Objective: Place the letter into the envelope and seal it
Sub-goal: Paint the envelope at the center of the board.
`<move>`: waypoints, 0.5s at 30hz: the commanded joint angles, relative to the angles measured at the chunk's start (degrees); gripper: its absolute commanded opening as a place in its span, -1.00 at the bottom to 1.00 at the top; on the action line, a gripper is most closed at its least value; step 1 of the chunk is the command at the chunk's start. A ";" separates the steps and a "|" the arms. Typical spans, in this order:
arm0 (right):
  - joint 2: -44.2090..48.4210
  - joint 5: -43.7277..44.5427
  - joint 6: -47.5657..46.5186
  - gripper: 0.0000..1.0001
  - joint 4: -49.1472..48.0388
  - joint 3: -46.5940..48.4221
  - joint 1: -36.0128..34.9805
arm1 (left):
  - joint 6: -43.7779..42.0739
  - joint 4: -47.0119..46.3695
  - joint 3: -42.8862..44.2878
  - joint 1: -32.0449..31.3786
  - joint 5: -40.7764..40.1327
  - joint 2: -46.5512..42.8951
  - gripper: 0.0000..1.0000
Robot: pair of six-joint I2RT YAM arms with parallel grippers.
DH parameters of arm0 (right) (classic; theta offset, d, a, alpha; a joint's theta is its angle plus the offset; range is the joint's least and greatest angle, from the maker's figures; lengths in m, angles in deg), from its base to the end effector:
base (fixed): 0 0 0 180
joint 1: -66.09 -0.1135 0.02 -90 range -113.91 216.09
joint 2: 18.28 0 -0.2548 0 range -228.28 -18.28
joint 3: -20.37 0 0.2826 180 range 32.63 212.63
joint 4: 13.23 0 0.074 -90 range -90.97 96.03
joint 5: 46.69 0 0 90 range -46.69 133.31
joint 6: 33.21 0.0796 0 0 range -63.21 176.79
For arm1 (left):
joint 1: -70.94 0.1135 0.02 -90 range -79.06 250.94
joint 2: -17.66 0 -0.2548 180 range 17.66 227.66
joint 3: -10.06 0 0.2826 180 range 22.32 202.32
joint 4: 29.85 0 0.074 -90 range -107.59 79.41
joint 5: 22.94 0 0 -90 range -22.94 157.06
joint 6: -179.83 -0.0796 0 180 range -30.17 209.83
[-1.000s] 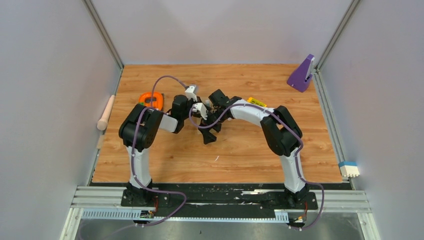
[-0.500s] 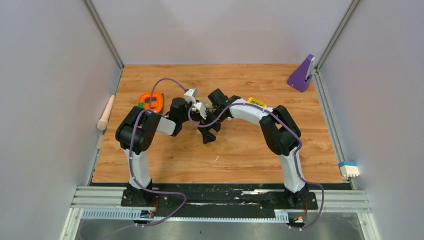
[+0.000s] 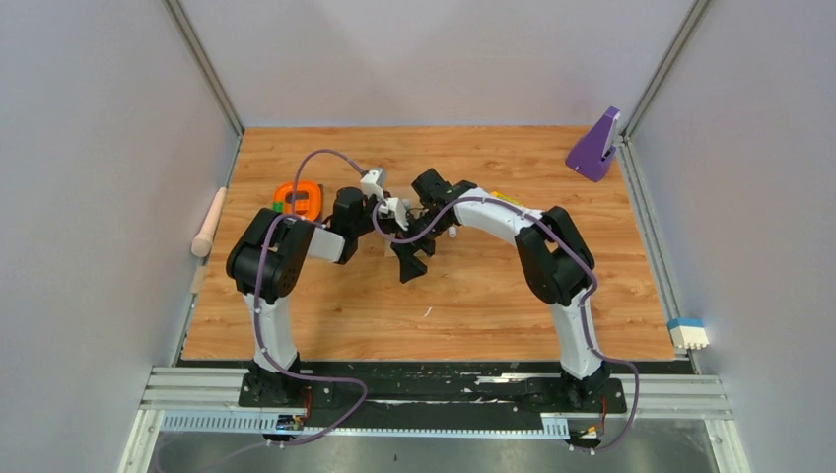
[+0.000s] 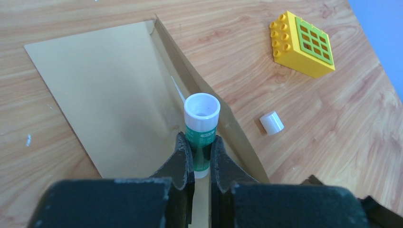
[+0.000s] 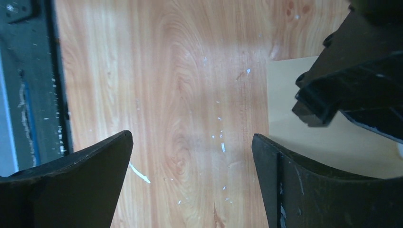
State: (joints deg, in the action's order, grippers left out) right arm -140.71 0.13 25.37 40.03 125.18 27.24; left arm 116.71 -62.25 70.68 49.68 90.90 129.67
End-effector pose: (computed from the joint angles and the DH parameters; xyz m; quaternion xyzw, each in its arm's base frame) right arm 0.3313 0.3368 0.1183 -0.5777 0.7147 0.3721 0.1306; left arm 0.3897 -0.1861 0.0811 0.0808 0.8014 -0.3853 0.4503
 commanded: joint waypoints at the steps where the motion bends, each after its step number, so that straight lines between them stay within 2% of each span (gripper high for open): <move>1: 7.02 -7.32 -2.73 1.00 3.77 5.84 1.40 | 0.85 -1.90 1.60 0.51 0.16 1.73 -1.00; 5: 9.49 -5.81 -4.06 1.00 4.53 7.59 1.32 | 1.22 -2.90 1.33 0.51 0.09 1.91 -1.00; 8: 9.71 -0.20 -4.20 1.00 2.52 7.32 0.60 | 1.29 -2.74 1.53 0.51 0.28 1.82 -1.00; 12: 12.30 8.25 -7.54 1.00 -4.43 0.89 -2.13 | 1.48 -2.76 1.81 0.51 0.55 2.11 -1.00; 15: 12.03 10.10 -8.48 1.00 -6.10 -0.91 -4.23 | 1.40 -3.13 1.63 0.51 0.30 2.36 -1.00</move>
State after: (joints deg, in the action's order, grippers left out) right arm -129.61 5.14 20.30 38.19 126.84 25.97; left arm 117.86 -63.24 71.14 50.01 90.96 131.24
